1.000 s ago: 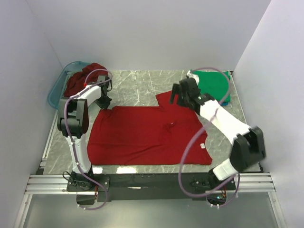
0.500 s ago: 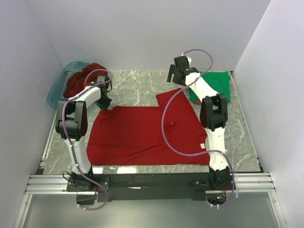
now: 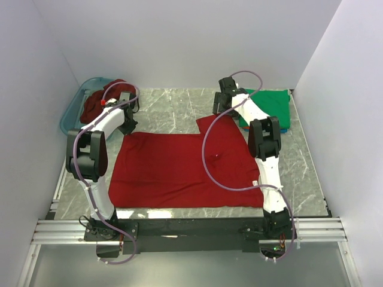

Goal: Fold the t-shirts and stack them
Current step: Fold the tshirt

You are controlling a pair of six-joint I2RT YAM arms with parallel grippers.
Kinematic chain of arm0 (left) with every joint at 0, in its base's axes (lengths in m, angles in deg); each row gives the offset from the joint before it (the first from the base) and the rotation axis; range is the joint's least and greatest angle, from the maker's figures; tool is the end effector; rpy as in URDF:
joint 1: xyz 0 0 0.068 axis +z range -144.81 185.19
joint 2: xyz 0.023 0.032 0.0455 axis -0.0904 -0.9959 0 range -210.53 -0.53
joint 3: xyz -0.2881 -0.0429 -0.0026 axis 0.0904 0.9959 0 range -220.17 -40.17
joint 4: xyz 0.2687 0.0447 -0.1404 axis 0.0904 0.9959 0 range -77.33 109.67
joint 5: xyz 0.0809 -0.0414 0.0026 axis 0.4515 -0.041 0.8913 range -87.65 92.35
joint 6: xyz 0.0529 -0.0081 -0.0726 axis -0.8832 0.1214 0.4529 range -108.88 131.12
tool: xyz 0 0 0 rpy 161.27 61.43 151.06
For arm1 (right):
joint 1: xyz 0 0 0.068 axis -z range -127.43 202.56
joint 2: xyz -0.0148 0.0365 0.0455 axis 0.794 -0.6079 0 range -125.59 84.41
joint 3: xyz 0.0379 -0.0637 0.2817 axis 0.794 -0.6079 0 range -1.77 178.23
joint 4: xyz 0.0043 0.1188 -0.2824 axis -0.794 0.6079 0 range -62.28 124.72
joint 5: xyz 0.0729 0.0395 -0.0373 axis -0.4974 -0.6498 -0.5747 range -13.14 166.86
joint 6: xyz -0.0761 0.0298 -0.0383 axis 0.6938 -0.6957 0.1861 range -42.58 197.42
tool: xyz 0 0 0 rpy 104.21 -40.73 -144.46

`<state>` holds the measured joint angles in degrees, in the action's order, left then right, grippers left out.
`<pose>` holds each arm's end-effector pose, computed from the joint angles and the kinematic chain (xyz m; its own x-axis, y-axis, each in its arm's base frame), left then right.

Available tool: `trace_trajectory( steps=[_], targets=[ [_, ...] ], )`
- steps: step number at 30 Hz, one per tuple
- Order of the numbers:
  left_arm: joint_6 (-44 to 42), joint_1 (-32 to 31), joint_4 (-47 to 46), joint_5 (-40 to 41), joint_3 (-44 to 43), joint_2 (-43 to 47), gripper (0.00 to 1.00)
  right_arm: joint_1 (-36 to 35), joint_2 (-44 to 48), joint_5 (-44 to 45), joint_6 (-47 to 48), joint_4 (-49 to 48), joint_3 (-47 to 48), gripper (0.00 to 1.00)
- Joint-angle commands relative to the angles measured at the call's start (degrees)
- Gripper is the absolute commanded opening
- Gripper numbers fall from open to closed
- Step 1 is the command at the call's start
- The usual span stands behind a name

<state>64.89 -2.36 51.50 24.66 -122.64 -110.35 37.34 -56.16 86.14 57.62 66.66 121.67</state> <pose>0.4635 -0.0305 0.1629 -0.5113 -0.6851 -0.5189 -0.7495 0.6509 -0.1208 0.6032 0.1507 0.1369 -0.8117 0.1254 -0.5705 0.1089 0.9920 0.0631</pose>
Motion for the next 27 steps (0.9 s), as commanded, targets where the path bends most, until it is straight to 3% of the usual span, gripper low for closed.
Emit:
trace_trajectory(
  steps=[1, 5, 18, 27],
  targets=[
    [-0.52, -0.18, 0.9, 1.42, -1.19, 1.71, 0.0, 0.02, -1.19, -0.23, 0.81, 2.1, 2.42, 0.83],
    [-0.52, -0.27, 1.07, 1.6, -0.76, 2.24, 0.0, -0.07, -2.25, -0.23, 0.81, 2.11, 2.07, 0.79],
    [-1.66, -0.45, 0.37, 0.11, 0.04, 2.42, 0.0, -0.07, -3.3, 1.79, -2.0, -3.25, 5.49, 0.82],
    [-2.19, -0.53, -0.16, 0.63, 1.09, 3.21, 0.01, 0.46, -6.56, 1.09, -2.45, 1.22, 8.67, 0.8]
  ],
)
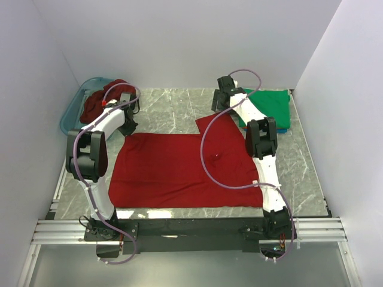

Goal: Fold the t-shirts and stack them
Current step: Fold the tshirt

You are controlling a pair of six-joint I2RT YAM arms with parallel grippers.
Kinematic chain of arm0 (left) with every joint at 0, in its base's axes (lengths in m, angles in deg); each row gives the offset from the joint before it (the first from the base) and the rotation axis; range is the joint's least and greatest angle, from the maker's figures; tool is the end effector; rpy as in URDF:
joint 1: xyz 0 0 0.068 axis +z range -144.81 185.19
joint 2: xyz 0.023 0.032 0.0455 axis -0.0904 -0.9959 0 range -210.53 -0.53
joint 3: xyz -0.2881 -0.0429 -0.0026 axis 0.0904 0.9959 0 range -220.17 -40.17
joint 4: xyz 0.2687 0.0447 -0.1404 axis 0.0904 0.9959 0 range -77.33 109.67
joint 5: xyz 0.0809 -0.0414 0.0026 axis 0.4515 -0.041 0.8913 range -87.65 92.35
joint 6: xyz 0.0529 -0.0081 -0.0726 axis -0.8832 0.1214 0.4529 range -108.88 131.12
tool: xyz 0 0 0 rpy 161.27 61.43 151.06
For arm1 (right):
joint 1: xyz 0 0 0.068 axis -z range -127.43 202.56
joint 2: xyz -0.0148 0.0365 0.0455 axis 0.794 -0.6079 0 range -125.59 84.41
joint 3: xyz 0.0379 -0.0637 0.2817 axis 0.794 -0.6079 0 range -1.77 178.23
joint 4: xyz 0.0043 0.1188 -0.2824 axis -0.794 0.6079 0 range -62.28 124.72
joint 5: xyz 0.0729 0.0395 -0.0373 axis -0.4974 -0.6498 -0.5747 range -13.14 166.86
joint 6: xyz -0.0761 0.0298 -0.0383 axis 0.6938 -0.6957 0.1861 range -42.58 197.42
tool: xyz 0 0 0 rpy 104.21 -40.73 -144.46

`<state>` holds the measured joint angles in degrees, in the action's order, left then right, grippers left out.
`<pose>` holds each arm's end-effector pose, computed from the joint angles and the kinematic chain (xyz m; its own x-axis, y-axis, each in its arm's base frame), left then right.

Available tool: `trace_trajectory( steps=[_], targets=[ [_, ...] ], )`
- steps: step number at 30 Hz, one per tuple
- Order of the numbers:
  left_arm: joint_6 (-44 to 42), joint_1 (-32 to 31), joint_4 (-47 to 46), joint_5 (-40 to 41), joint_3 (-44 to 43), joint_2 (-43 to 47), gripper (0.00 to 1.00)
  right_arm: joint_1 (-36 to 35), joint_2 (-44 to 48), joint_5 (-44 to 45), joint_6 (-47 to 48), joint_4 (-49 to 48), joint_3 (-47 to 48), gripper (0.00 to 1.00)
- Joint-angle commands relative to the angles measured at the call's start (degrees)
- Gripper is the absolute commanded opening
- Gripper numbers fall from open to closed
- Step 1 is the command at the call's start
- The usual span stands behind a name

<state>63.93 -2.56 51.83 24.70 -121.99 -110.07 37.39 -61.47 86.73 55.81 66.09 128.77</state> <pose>0.4599 -0.0315 0.1608 -0.5321 -0.6712 -0.5160 -0.7400 0.6649 -0.1017 0.6243 0.1550 0.1290 -0.7822 0.1636 -0.6012 0.1376 0.9864 0.0894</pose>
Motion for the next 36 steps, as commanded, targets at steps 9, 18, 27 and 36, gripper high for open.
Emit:
trace_trajectory(
  steps=[9, 18, 27, 36],
  targets=[
    [-1.32, -0.34, 0.31, 2.08, 0.78, 2.48, 0.0, 0.24, 1.39, 4.29, 1.65, 3.65, -3.52, 0.27],
    [-1.67, -0.34, -1.63, -0.02, 0.35, 3.45, 0.0, -1.95, 9.73, 2.78, 7.1, -3.9, -9.58, 0.0],
    [-0.87, -0.43, -4.0, -0.64, 6.85, 10.13, 0.0, -5.47, 29.76, 5.42, 6.4, -12.87, -33.65, 0.0],
    [1.05, -2.27, -4.88, 0.32, 15.1, 17.16, 0.0, -11.44, 48.75, 14.21, 5.08, -13.58, -52.22, 0.0]
  ],
)
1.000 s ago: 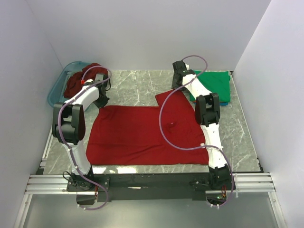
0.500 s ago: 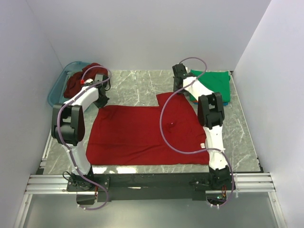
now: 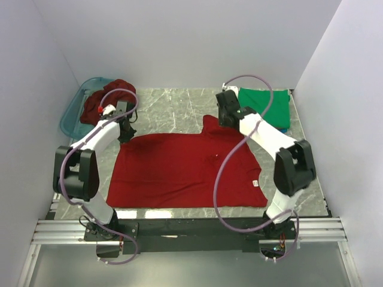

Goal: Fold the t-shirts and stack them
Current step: Fold the tshirt

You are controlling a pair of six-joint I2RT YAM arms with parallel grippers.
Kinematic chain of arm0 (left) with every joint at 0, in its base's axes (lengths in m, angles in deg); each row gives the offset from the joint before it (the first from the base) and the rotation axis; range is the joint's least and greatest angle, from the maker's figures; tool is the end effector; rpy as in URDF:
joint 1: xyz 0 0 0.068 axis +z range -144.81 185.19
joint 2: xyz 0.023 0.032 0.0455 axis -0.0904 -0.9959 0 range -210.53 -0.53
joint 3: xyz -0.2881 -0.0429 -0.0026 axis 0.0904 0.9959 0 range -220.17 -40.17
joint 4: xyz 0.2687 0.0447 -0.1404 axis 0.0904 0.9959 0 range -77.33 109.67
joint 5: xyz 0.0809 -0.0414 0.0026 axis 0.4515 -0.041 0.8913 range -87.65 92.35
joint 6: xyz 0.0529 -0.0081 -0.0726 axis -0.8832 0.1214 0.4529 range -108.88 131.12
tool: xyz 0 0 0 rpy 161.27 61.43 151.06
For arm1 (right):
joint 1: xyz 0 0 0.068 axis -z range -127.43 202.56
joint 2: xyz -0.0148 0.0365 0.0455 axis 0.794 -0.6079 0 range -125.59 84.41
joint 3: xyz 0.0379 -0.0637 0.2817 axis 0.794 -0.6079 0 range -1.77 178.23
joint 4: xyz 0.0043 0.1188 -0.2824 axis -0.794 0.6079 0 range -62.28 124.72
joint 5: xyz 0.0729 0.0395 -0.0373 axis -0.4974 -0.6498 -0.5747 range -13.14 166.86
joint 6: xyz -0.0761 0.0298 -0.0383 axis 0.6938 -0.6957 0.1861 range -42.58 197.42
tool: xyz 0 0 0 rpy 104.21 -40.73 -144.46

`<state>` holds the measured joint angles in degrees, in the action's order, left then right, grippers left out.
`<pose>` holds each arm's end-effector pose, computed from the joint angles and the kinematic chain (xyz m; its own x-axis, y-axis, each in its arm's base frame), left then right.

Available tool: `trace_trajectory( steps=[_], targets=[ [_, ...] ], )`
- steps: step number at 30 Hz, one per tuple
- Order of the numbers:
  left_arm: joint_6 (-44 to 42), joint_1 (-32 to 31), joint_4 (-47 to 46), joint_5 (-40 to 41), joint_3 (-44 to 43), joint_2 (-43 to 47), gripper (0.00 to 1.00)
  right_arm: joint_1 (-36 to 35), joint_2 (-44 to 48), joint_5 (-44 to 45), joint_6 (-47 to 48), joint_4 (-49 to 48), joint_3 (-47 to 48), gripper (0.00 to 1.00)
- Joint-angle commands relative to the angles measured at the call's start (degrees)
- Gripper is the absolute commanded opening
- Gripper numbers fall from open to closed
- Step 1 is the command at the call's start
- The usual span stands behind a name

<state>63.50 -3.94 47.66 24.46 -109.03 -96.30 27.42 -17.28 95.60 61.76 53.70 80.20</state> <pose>0.4063 -0.0345 0.1852 -0.5093 -0.6615 -0.5506 -0.7069 0.6864 -0.1707 0.4437 0.1796 0.2408 -0.6776 -0.0359 -0.7345 -0.0171 0.9993 -0.0330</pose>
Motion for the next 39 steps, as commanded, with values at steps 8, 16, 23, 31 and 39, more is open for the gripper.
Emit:
trace_trajectory(
  steps=[8, 16, 23, 31, 39],
  targets=[
    [3.6, -1.33, -0.8, 1.97, 10.93, 12.35, 0.01, -5.7, 18.45, 8.77, -2.53, 0.65, -15.51, 0.0],
    [4.4, -1.33, -0.62, 3.73, 15.07, 19.47, 0.01, -9.48, 30.05, 8.33, -4.11, 2.23, -22.91, 0.0],
    [4.92, -1.33, -0.97, 3.64, 17.7, 22.29, 0.0, -11.06, 37.08, 8.95, -5.61, 6.36, -27.21, 0.0],
    [5.28, -1.33, -0.79, 5.05, 19.73, 26.07, 0.01, -13.26, 44.03, 7.28, -7.72, 9.71, -30.82, 0.0],
    [5.45, -1.33, -1.23, 5.14, 21.4, 27.38, 0.01, -15.81, 48.95, 5.52, -9.47, 12.16, -33.02, 0.0]
  ],
)
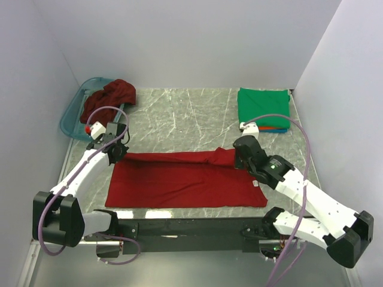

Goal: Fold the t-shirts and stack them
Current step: Fold the tshirt

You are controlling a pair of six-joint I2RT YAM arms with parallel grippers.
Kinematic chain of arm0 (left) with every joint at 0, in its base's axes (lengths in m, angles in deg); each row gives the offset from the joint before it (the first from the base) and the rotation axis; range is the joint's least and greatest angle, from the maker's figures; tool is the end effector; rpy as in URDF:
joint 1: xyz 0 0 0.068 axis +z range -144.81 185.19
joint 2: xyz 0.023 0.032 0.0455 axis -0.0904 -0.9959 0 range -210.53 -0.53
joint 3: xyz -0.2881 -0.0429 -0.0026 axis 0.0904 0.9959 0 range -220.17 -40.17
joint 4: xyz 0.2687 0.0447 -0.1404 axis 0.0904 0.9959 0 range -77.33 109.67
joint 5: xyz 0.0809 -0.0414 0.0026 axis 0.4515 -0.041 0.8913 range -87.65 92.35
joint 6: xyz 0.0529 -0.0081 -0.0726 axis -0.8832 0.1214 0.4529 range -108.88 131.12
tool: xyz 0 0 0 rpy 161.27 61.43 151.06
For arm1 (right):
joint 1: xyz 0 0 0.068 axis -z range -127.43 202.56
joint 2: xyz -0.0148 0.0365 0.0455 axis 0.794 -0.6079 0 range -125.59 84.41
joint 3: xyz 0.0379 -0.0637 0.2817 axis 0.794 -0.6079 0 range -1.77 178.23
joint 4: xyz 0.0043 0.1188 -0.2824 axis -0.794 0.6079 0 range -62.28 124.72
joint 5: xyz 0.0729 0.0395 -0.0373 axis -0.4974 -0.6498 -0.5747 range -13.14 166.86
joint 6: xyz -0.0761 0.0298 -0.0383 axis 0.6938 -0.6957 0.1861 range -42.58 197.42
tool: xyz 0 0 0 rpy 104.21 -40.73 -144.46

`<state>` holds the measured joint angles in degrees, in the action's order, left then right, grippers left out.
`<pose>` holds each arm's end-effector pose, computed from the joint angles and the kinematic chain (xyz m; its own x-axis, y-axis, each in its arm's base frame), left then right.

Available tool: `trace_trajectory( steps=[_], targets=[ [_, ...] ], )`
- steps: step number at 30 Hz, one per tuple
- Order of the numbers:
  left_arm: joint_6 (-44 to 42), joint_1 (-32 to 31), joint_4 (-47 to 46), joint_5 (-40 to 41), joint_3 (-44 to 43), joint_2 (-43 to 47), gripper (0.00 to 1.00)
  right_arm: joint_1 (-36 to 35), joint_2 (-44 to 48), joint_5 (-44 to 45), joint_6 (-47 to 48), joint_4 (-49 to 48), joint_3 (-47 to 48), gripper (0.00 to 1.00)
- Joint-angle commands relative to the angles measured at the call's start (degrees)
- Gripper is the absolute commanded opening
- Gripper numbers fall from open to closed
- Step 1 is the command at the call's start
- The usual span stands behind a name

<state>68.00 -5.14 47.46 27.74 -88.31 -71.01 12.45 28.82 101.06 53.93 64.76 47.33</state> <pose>0.2999 -0.0194 0.2014 -0.3952 -0.6971 -0.5982 -0.7286 0.6345 -0.2581 0.2235 0.1451 0.2719 -0.6267 -0.0528 -0.7775 -0.1207 0.9922 0.0299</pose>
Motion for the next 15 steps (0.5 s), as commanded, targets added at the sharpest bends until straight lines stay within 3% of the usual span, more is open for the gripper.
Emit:
trace_trajectory(
  steps=[1, 6, 11, 14, 15],
  targets=[
    [0.86, -0.13, -1.47, 1.6, 1.38, 2.36, 0.01, -1.1, 3.21, -0.47, -1.83, 1.19, -0.32, 0.0],
    [1.65, -0.13, -2.09, 1.77, 4.19, 4.29, 0.01, -1.63, 4.88, -2.67, -3.75, 1.28, -3.04, 0.0],
    [1.48, -0.13, -2.97, 1.6, 5.95, 4.82, 0.07, -2.33, 5.58, -6.0, -8.14, 1.55, -7.6, 0.02],
    [2.27, -0.13, -3.41, 1.16, 8.93, 5.44, 0.11, -2.68, 6.02, -8.64, -10.78, 1.72, -11.46, 0.07],
    [3.49, -0.13, -3.15, 1.5, 11.03, 6.48, 0.15, -3.12, 6.02, -10.83, -12.62, 2.07, -12.35, 0.14]
  ],
)
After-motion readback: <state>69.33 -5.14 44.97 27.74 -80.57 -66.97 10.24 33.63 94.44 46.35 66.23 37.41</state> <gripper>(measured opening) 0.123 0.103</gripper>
